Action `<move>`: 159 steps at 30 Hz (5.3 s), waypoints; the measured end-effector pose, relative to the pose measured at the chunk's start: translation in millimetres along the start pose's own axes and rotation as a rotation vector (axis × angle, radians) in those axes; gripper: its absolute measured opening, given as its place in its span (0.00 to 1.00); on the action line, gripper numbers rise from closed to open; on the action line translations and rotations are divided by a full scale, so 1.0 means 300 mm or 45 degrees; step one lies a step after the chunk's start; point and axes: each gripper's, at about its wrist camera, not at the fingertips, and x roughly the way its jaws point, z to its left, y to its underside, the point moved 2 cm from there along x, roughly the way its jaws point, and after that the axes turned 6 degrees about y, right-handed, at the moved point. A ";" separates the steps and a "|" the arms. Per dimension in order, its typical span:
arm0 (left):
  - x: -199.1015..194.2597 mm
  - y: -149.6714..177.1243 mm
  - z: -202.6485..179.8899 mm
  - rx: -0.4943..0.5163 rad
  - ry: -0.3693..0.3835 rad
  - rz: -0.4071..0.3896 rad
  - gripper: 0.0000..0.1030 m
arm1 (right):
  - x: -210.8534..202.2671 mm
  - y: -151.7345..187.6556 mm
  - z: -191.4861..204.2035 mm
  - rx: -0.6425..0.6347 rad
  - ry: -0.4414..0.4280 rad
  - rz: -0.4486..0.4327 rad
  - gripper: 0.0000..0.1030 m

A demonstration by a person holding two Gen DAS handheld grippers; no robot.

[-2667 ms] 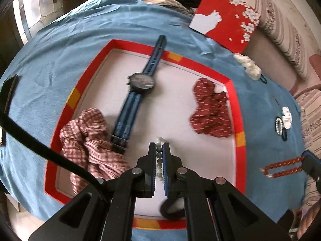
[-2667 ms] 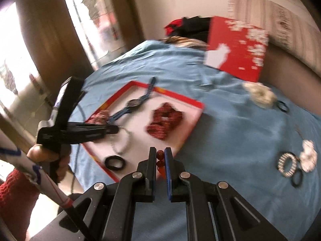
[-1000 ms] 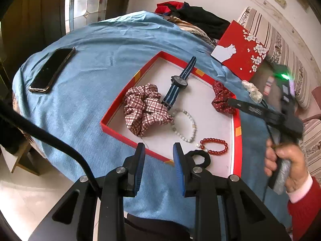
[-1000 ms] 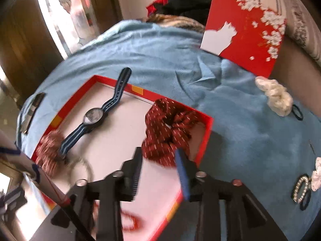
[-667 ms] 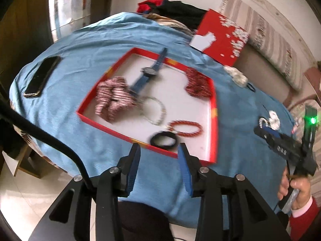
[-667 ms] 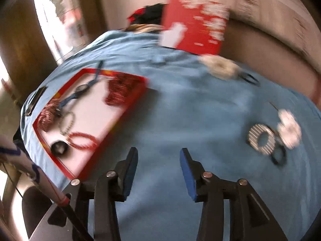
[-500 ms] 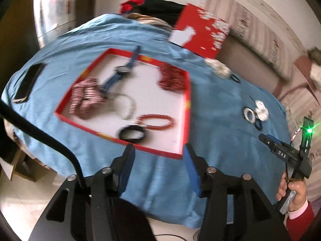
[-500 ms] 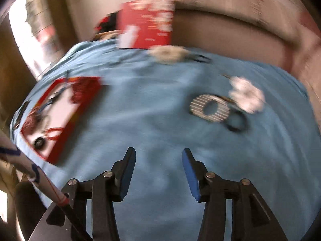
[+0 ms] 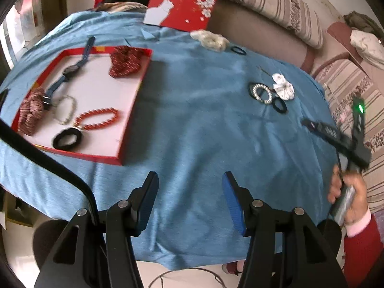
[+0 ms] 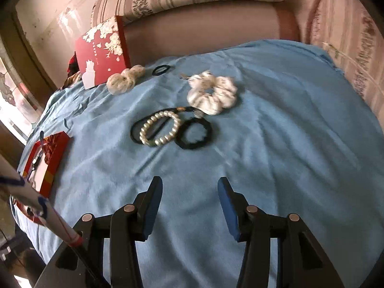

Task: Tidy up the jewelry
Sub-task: 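Move both grippers toward the remaining black hair ties and pearl bracelet, then grasp the pearl bracelet with the left gripper while the right grasps a black hair tie, then drop the pearl bracelet and black hair tie into the tray, open both grippers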

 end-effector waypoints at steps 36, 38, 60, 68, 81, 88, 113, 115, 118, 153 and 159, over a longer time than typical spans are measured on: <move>0.160 -0.063 -0.050 0.075 0.090 0.088 0.52 | 0.001 0.230 0.159 -0.255 -0.263 0.222 0.13; 0.203 -0.111 -0.103 0.095 0.126 0.095 0.52 | -0.003 0.169 0.106 -0.199 -0.192 0.165 0.24; 0.713 -0.421 -0.382 0.079 0.191 0.153 0.11 | 0.292 -0.132 -0.054 -0.009 0.029 0.073 0.08; 0.465 -0.361 -0.312 0.136 0.199 0.081 0.11 | 0.116 -0.088 -0.003 -0.083 -0.014 0.000 0.07; -0.107 -0.307 0.094 0.106 0.088 -0.141 0.11 | -0.130 -0.015 0.338 -0.315 -0.165 -0.079 0.07; -0.101 -0.394 0.395 -0.033 -0.008 -0.104 0.11 | -0.176 0.025 0.629 -0.444 -0.291 -0.068 0.07; 0.192 -0.577 0.783 -0.032 -0.158 -0.019 0.11 | 0.234 0.092 1.318 -0.757 -0.347 0.148 0.08; 0.188 -0.574 0.785 -0.040 -0.154 -0.027 0.11 | 0.234 0.089 1.312 -0.746 -0.364 0.157 0.09; 0.172 -0.568 0.786 -0.056 -0.143 -0.044 0.11 | 0.215 0.068 1.293 -0.709 -0.384 0.155 0.23; -0.062 -0.272 0.192 0.119 0.066 -0.151 0.44 | 0.152 0.169 0.460 -0.485 0.032 0.198 0.02; 0.109 -0.235 0.001 0.186 0.154 -0.007 0.48 | 0.056 0.129 0.251 -0.247 -0.145 0.155 0.32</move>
